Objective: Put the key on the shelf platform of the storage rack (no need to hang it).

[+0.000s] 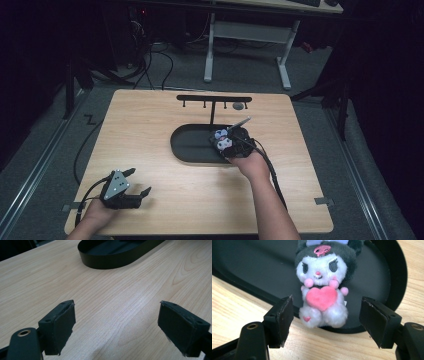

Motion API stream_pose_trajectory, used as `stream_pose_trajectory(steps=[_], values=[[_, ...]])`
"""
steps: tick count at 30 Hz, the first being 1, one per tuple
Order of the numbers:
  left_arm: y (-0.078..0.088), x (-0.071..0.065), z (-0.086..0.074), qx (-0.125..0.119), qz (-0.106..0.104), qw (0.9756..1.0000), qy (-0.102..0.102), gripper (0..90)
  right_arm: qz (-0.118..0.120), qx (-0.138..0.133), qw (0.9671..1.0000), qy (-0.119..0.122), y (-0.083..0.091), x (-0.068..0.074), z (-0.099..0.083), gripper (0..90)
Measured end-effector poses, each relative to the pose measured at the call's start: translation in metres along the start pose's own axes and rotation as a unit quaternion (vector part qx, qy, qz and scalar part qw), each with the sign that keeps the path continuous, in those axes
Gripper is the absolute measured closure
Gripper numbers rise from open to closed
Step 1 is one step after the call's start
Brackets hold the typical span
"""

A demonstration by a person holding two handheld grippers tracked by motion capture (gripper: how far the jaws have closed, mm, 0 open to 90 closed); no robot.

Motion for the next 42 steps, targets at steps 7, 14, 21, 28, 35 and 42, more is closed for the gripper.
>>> stream_pose_trajectory(steps=[7,14,21,28,35,42], values=[[-0.001,0.0,0.0,0.004,0.001,1.0,-0.002,15.5,0.005,-0.02,0.9998,0.001,0.009,-0.001,-0.009,27.2],[-0.001,0.0,-0.001,0.006,0.001,1.0,-0.003,15.5,0.012,-0.038,0.9992,-0.008,0.008,-0.003,-0.023,27.3],[-0.001,0.0,-0.001,0.006,0.001,1.0,-0.003,15.5,0.017,-0.062,0.9979,-0.001,0.006,-0.006,-0.036,27.2],[-0.001,0.0,-0.001,0.007,0.001,1.0,-0.003,15.5,0.021,-0.11,0.9937,-0.003,0.009,-0.014,-0.053,27.3],[-0.001,0.0,-0.001,0.007,0.002,1.0,-0.003,15.5,0.012,-0.152,0.9883,-0.006,0.015,-0.016,-0.071,25.2],[-0.001,0.0,-0.001,0.007,0.002,1.0,-0.004,15.5,0.018,-0.187,0.9821,-0.013,0.019,-0.011,-0.102,24.9]])
Point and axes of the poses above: each handheld gripper's, and its own axes: y roughly backward along the jaws, z roughly out of its top, x roughly to its left, the point moved 10 cm from there along -y, roughly forward along the jaws, and after that the axes turned 4 degrees about -x, right-handed, at the moved point
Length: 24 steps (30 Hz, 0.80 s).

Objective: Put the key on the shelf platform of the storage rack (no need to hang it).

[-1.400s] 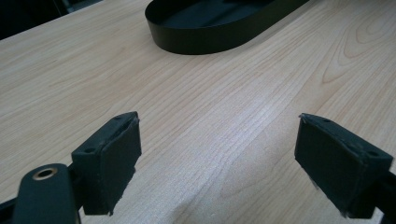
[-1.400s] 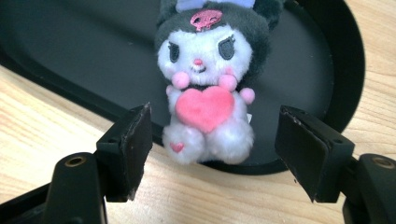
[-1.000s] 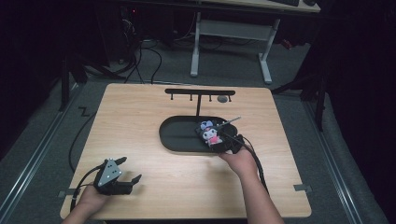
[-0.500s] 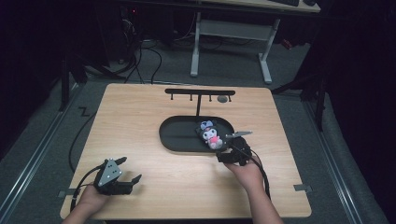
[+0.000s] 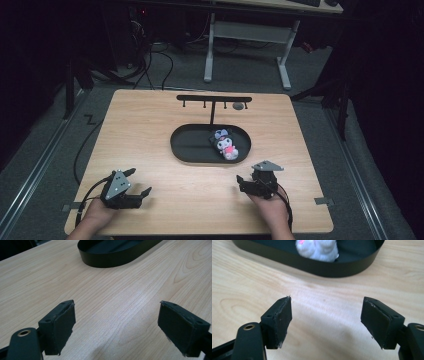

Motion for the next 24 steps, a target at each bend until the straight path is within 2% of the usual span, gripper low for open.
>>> stream_pose_trajectory(steps=[6,8,9,10,13,16,24], values=[[0.0,0.0,0.0,0.0,-0.002,1.0,0.0,15.5,0.012,-0.027,0.9995,-0.009,0.014,0.006,-0.014,24.6],[0.0,0.0,0.0,0.0,-0.003,1.0,0.001,15.5,0.022,-0.043,0.9988,-0.01,0.028,0.014,-0.021,24.4],[0.0,0.0,0.0,0.0,-0.003,1.0,0.001,15.5,0.022,-0.043,0.9988,-0.01,0.028,0.014,-0.021,24.4],[0.0,0.0,0.0,-0.001,-0.005,1.0,0.001,15.5,0.02,-0.051,0.9985,0.004,0.037,0.019,-0.024,23.7],[0.0,0.0,0.0,-0.001,-0.007,1.0,0.003,15.5,0.008,-0.074,0.9972,0.006,0.048,0.023,-0.031,23.4],[0.0,0.0,0.0,-0.001,-0.007,1.0,0.004,15.5,0.011,-0.071,0.9974,0.005,0.049,0.025,-0.038,23.1],[0.0,0.0,0.0,0.001,-0.008,1.0,0.002,15.5,0.005,-0.072,0.9974,0.002,0.047,0.022,-0.038,23.1]])
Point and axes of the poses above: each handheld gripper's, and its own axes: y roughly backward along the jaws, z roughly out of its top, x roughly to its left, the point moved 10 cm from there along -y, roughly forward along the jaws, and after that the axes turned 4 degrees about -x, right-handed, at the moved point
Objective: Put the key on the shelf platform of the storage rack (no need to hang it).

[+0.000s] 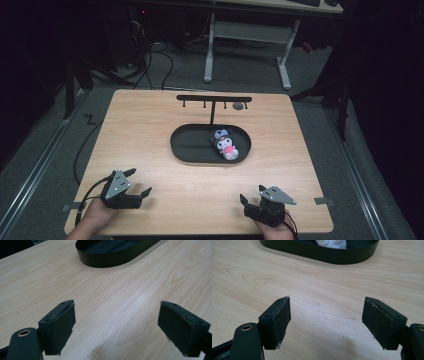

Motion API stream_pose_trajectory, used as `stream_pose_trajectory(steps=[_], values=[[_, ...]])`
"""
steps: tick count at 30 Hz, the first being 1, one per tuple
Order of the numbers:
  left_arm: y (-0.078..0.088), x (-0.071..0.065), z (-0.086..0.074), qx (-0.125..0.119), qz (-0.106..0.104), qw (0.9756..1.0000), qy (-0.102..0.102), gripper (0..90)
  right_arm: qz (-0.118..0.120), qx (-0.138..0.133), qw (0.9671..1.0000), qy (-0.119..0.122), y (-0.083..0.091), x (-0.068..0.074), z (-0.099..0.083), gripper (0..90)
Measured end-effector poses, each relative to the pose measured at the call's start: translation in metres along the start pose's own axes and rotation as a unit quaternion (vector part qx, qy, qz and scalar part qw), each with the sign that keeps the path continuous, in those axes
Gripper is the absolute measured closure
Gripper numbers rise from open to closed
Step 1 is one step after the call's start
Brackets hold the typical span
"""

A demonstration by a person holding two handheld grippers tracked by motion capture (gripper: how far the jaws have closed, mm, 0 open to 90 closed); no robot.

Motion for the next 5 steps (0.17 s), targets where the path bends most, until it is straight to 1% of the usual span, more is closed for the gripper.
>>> stream_pose_trajectory(steps=[5], values=[[-0.0003,-0.0002,0.0,0.0,0.0,1.0,-0.001,15.5,-0.001,0.002,1.0,0.005,-0.0016,-0.0001,-0.0009,23.1]])
Point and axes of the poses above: each handheld gripper's, and its own axes: y roughly backward along the jaws, z roughly out of its top, x roughly to its left, the point moved 10 cm from there along -y, roughly forward along the jaws, and after that the axes turned 4 degrees about -x, right-handed, at the moved point
